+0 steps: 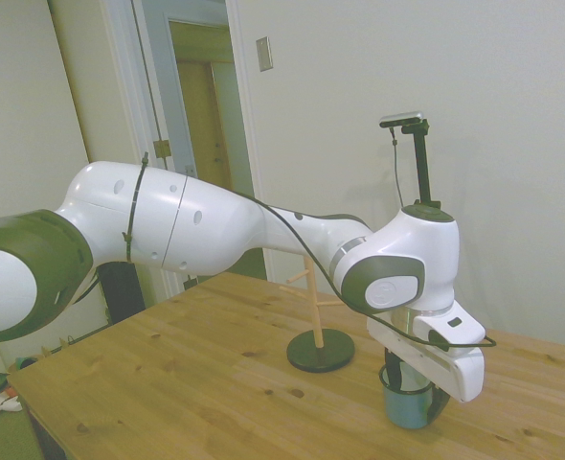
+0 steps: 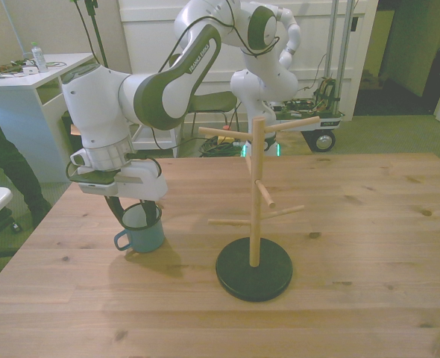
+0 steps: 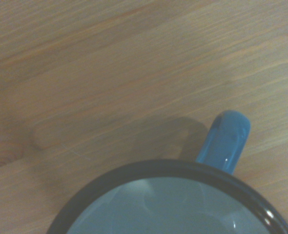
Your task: Hang the mug
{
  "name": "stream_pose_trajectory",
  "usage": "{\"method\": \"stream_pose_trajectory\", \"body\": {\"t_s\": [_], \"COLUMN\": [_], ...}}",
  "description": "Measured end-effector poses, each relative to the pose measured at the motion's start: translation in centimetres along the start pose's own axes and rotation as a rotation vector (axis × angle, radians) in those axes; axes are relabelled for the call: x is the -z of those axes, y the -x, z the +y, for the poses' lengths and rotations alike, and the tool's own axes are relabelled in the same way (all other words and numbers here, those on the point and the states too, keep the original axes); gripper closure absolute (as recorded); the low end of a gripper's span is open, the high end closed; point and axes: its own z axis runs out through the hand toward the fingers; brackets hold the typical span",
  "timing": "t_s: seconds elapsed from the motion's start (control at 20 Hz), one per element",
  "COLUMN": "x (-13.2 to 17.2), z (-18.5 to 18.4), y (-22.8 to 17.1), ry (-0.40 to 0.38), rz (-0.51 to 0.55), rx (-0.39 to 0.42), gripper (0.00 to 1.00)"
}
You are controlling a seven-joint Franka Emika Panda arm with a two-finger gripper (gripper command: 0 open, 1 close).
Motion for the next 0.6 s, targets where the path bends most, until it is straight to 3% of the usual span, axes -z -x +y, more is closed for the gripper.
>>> {"method": "stream_pose_trajectory", "body": {"t_s": [0.6], "x": [-0.4], "z": [1.8], "y": [1.3], "ry": [-0.011], "rz": [-0.014], "rx": [-0.023], "gripper": [1.0]}}
